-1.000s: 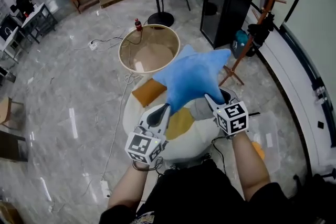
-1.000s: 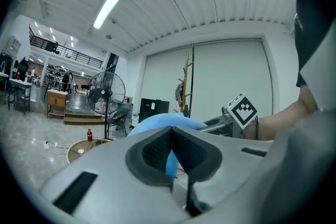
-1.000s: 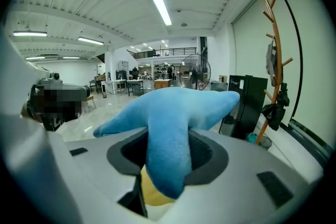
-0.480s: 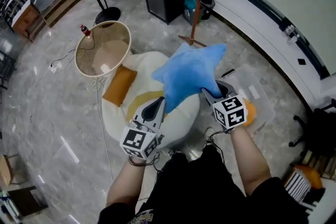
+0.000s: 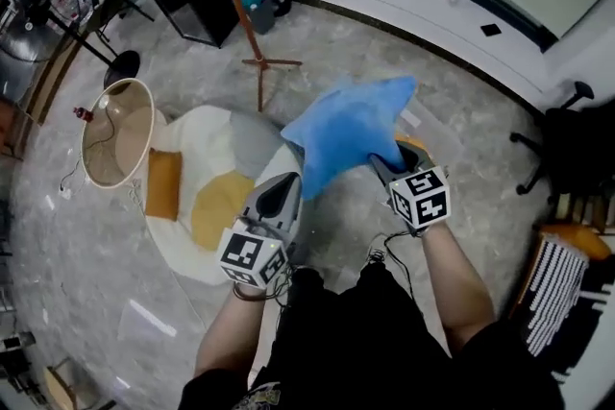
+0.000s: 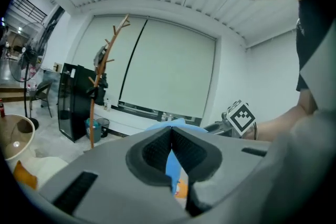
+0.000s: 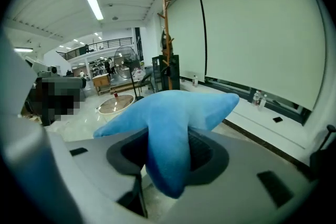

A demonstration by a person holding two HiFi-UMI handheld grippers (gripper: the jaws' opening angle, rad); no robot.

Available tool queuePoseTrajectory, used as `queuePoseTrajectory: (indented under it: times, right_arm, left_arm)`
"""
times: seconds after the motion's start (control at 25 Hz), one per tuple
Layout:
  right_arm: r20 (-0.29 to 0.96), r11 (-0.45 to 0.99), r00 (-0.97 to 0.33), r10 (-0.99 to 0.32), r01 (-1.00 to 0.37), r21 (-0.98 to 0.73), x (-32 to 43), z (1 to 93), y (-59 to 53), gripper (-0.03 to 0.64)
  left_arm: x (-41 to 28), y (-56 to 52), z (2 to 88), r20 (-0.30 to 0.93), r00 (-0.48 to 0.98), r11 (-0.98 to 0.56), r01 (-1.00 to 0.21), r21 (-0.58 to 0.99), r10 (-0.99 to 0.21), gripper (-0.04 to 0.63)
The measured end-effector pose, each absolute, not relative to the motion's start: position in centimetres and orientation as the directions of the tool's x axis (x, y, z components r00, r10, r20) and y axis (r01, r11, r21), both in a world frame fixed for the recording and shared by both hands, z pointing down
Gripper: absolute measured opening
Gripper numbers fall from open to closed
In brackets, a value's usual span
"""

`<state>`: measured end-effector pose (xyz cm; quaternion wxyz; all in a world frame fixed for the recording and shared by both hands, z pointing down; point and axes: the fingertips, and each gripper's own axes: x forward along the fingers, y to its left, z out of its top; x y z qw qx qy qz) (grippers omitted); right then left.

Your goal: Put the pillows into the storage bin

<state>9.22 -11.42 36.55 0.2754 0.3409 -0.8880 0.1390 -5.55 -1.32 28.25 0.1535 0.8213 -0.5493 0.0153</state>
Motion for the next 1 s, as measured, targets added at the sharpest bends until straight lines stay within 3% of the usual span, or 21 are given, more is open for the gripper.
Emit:
queuePoseTrajectory:
  times: [0.24,0.44,0.68,1.0]
  right_arm:
    - [0.614,0.67,-0.555,-0.561,-0.741,-0.058,25.2,38.7,-14.8,0.181]
    - [0.646,0.607,-0.491,-0.584,-0.793,-0.053,34.5,40.9,-16.4,0.183]
    - [0.67,0.486,-0.432,-0.604,-0.866,-0.12,39.0,45.0,-17.9,0.184]
    - [0.754,0.378,-0.366,-0.546,-0.911,-0.168,39.3,54.5,-19.7,0.187]
  left_arm:
    - [9.9,-6.5,30.0,0.21,0.492,-0.439,-0.862,0.255,-0.845,0.006]
    - [18.7,-8.9,31.5,0.235,0.565,-0.501,-0.819,0.282,-0.791,0.006]
    - [21.9,-12.0,34.4,0.279,0.621,-0.541,-0.78,0.314,-0.733,0.006]
    - [22.6,-16.2,43.0,0.367,0.682,-0.563,-0.731,0.385,-0.633,0.006]
